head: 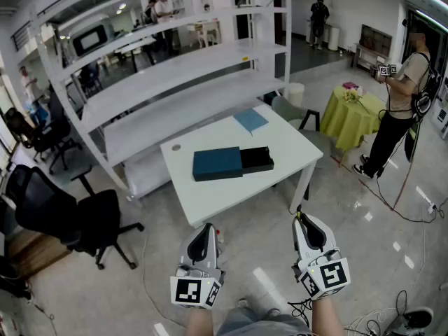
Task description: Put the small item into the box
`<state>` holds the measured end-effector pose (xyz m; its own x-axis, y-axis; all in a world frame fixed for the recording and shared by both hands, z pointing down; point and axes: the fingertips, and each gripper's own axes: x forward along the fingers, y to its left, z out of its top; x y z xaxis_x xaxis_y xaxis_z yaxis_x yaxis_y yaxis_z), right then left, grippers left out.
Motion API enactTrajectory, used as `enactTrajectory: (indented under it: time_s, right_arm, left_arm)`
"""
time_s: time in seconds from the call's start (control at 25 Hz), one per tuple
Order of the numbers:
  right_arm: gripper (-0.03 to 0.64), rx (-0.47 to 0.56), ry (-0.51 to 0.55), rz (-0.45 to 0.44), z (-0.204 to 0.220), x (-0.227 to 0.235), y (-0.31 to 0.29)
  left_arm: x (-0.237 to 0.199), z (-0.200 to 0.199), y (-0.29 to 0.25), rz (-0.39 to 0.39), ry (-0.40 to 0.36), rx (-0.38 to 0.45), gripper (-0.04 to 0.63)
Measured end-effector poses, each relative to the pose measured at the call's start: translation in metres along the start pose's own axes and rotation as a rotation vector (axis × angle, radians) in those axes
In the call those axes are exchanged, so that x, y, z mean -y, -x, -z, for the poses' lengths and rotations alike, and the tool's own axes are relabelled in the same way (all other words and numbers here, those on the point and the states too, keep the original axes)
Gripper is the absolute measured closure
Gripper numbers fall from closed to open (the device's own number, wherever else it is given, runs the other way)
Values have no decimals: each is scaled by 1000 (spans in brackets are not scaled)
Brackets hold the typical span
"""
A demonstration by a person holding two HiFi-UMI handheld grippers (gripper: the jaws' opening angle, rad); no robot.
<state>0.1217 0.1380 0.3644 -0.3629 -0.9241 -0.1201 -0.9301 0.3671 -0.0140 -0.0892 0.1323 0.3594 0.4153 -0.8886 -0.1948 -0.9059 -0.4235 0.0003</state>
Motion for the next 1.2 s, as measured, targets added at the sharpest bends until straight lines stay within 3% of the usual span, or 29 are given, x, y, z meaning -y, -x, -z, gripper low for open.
enactTrajectory:
  time_s: [0.64,0.88,1.2]
  right_arm:
    - [560,8,32,16,0,-9,-11]
    - [560,10,-16,26,4,-12,-23]
    - [560,7,-4,66,8,-22,-30]
  left_arm:
    - [-13,2,-3,13,-3,-2,577]
    - [-28,2,-8,21,-3,2,577]
    - [-47,7,-14,57,14,17,577]
